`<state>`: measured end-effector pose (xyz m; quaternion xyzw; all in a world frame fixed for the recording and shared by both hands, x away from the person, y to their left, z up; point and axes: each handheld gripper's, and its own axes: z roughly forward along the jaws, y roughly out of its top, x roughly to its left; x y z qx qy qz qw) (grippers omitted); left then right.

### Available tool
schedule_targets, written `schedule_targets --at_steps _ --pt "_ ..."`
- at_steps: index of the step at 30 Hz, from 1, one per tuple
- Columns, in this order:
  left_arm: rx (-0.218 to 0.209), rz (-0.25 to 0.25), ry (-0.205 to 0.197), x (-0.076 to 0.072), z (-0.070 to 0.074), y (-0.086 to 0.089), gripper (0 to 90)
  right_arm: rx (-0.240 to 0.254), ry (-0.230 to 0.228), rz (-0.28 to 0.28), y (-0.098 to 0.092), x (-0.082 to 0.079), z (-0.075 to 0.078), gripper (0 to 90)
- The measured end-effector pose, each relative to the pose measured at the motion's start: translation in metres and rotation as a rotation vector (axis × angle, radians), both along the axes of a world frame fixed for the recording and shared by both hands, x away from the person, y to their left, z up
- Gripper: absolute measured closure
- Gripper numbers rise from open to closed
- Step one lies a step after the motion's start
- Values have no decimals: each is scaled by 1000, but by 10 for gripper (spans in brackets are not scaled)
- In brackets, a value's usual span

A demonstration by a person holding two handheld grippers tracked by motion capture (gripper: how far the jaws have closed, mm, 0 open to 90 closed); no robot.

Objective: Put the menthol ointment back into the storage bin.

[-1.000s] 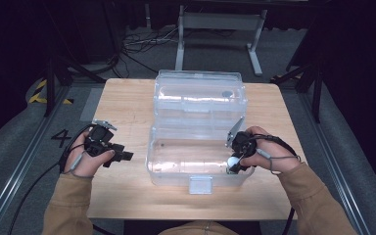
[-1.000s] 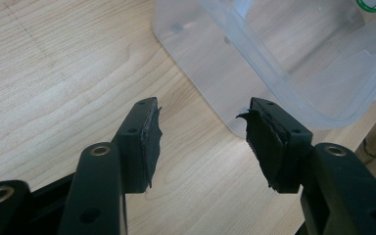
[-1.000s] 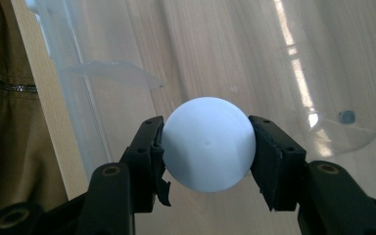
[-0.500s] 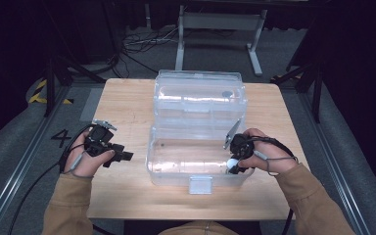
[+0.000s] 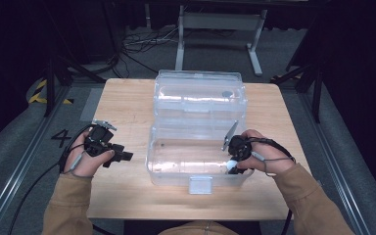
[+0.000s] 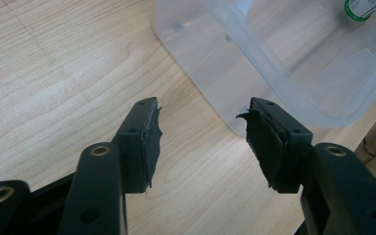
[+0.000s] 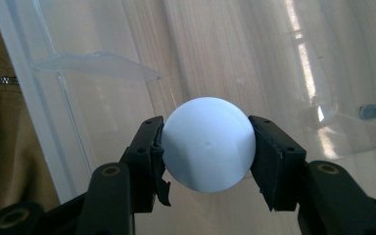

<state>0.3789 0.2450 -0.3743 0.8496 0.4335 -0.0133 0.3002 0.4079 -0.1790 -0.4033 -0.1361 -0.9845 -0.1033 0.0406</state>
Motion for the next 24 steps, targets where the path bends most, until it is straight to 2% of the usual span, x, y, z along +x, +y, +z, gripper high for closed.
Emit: schedule_targets --at_steps 3,12,24 --pt "2 0 1 0 0 0 470 -11 12 -8 0 0 -2 502" --pt "2 -1 1 0 0 0 470 -17 4 -1 1 0 -4 502" --pt "3 -2 3 1 -1 1 468 -68 2 -8 3 0 -5 501"
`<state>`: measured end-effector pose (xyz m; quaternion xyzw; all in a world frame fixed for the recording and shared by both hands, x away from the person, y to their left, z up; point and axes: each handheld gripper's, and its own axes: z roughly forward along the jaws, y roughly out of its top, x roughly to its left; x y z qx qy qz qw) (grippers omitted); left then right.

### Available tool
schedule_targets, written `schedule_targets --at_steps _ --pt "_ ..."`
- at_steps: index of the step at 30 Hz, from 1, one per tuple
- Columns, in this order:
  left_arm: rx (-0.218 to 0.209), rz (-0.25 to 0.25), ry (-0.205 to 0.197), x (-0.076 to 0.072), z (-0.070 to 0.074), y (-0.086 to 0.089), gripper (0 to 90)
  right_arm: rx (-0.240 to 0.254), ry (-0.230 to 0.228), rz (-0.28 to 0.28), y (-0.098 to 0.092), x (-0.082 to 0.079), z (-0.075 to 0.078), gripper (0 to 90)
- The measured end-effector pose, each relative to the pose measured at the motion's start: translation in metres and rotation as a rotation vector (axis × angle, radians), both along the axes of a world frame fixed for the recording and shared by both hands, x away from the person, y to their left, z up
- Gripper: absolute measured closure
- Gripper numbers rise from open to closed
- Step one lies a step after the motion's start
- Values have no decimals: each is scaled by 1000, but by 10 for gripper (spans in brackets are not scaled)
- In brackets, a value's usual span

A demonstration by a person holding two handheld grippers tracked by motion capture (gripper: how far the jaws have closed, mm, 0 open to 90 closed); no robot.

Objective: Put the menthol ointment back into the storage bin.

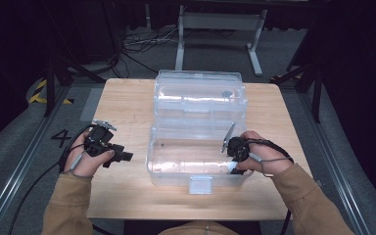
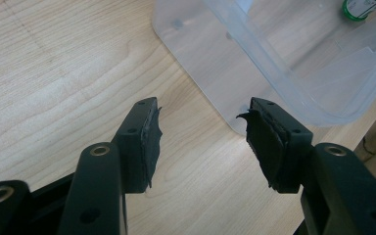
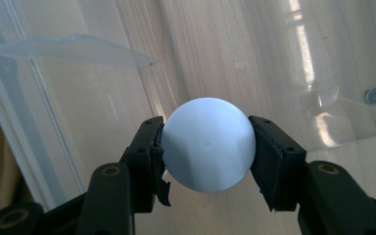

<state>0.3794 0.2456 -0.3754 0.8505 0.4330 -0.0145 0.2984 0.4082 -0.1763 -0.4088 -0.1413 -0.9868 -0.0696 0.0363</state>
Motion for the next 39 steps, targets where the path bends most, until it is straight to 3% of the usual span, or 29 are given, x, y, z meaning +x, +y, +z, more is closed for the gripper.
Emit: schedule_targets --at_steps 8,28,34,39 --pt "0 -1 1 0 0 0 467 -28 1 -16 -1 -1 -1 501" --pt "-3 2 7 1 -1 1 465 -16 11 -54 -4 0 -1 468" --pt "-3 -13 0 5 1 -3 464 33 4 -71 -8 -2 2 436" --pt "-2 -40 -6 10 2 -10 461 114 -19 -97 -17 -6 13 438"
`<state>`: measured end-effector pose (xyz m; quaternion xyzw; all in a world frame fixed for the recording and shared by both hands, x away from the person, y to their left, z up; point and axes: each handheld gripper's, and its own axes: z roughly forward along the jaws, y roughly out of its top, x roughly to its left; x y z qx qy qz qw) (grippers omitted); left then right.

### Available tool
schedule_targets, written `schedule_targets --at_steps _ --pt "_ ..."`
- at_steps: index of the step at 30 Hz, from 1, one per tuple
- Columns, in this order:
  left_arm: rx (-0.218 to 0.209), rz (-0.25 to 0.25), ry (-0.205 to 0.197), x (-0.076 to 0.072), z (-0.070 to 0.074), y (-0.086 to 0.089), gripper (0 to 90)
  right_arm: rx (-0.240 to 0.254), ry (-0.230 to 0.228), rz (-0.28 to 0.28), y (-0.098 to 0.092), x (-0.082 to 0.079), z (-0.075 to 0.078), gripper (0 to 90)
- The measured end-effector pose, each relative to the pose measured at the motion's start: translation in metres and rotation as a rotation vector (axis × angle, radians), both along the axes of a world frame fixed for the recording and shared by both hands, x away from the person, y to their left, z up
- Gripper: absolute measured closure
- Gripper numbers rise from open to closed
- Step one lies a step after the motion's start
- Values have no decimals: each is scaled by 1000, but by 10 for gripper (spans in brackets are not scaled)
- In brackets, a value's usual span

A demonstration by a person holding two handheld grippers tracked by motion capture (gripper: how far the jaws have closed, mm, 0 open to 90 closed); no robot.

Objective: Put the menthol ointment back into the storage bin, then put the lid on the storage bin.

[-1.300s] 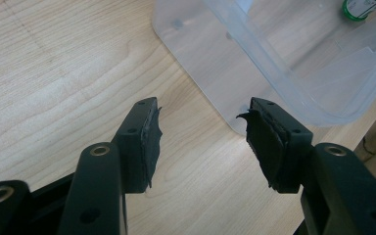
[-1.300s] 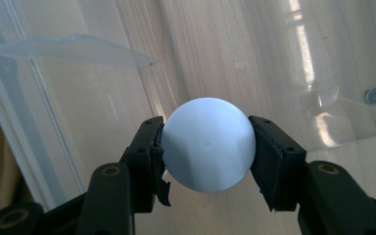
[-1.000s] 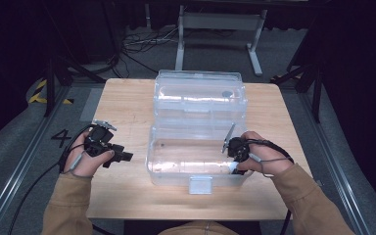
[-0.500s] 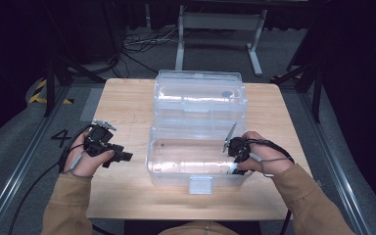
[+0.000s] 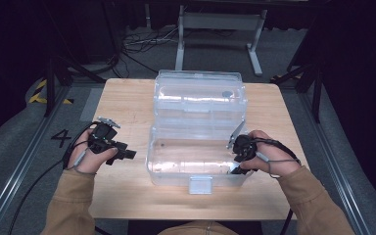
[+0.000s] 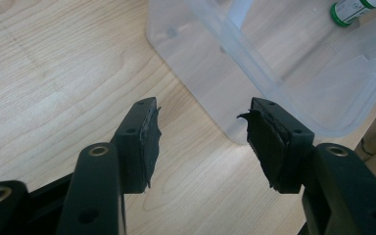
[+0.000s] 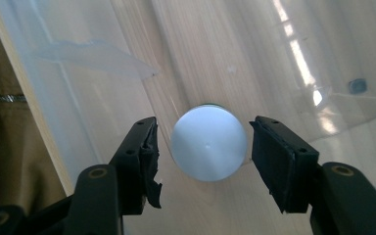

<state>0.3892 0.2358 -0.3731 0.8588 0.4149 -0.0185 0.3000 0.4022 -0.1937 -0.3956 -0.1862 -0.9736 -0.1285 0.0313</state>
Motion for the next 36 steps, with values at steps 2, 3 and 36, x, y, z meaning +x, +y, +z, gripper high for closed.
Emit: schedule_targets --at_steps 2,3,36 --pt "-12 -1 2 1 1 -2 460 32 -14 -13 -4 -1 5 438" --pt "-10 -8 -2 2 1 -3 461 48 -22 -24 -6 -1 8 441" --pt "-72 -56 -2 -18 1 -2 465 427 -233 -106 -11 39 95 508"
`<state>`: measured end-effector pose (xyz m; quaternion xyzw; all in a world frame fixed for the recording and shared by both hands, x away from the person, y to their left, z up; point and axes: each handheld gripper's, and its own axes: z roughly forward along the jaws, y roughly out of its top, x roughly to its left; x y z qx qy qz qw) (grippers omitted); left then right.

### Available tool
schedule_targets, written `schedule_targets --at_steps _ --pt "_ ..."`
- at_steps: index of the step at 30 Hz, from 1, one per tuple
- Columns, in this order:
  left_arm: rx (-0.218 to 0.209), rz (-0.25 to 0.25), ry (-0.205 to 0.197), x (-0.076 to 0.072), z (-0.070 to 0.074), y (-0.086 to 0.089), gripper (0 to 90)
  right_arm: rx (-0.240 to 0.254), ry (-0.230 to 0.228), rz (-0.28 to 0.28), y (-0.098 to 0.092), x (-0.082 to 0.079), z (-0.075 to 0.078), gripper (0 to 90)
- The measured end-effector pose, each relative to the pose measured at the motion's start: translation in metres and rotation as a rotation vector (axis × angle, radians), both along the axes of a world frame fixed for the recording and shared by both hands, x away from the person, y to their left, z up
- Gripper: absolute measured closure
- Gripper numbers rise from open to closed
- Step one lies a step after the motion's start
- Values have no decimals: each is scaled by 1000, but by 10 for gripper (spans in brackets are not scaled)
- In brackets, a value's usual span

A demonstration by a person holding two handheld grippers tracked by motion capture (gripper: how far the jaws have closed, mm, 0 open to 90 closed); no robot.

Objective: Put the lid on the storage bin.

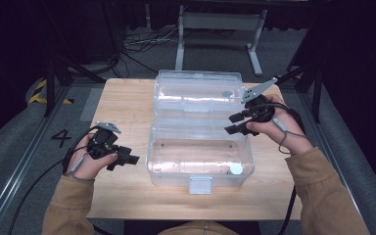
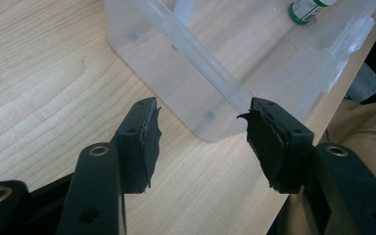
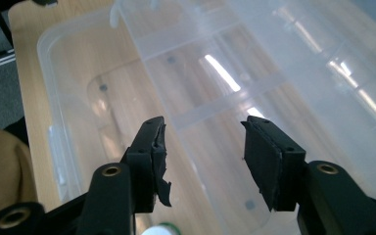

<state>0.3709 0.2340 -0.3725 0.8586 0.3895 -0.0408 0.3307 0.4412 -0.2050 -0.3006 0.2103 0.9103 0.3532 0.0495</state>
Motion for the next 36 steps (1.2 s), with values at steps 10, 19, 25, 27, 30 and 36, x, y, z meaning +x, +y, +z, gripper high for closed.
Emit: schedule_targets --at_steps 10,19,25,27,30,36 --pt "4 -15 -9 -4 2 -6 472 56 -89 -63 2 27 10 509" --pt "-10 -44 -12 -6 5 -14 472 42 -87 -101 3 46 5 526" --pt "-14 -68 -20 -7 6 -20 471 12 -29 -77 4 57 -3 626" --pt "-17 -80 -17 -7 6 -22 472 -1 -11 -71 5 58 -5 652" --pt "-17 -88 -21 -7 7 -25 472 1 2 -76 4 59 -5 702" --pt "-26 -112 -21 -9 8 -32 473 1 9 -57 5 59 -5 734"
